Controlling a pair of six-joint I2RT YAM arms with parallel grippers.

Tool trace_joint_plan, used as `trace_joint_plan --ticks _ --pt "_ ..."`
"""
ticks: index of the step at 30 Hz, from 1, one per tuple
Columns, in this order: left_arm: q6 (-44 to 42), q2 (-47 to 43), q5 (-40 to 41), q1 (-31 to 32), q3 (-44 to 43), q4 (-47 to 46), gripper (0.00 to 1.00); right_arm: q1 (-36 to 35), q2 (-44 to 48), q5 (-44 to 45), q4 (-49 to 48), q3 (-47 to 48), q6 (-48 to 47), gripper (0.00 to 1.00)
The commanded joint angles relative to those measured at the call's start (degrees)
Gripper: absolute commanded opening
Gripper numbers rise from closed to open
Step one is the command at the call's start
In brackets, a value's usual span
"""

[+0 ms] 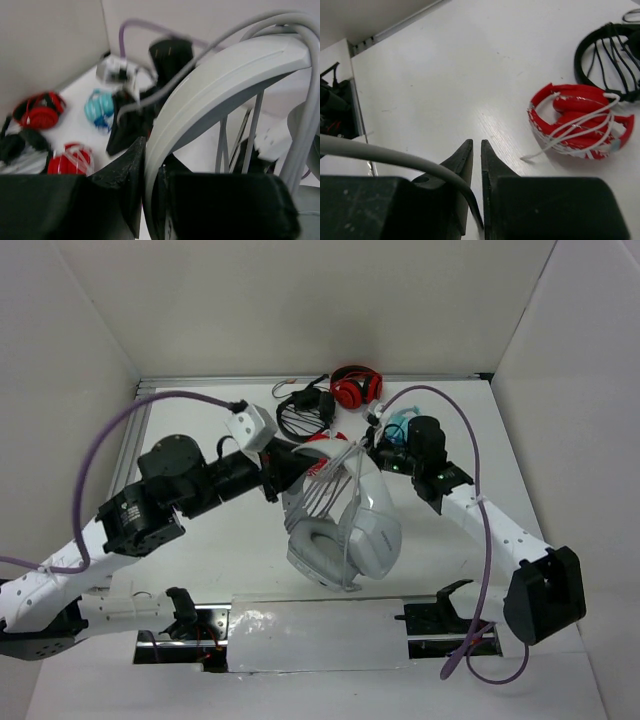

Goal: Wrap the headphones

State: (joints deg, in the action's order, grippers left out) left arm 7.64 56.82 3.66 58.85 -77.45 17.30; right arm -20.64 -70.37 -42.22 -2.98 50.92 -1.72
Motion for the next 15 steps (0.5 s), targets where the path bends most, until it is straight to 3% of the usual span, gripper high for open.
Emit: trace_joint_plan --ticks 1,6,15 --pt "2.8 2.8 -3.9 0.6 -10.3 -6.8 0.00 -3.9 2.2 1.3 -9.5 -1.5 1.5 0.20" --pt "3.3 7.5 -0.3 0.6 -22.5 -5.3 0.00 -10.2 -1.7 3.2 -18.3 -4.2 6.7 0.23" --pt "2.9 8.2 -0.5 0.6 -24.0 -6.0 0.00 -15.5 -11.2 5.8 -25.7 -2.1 9.6 0.24"
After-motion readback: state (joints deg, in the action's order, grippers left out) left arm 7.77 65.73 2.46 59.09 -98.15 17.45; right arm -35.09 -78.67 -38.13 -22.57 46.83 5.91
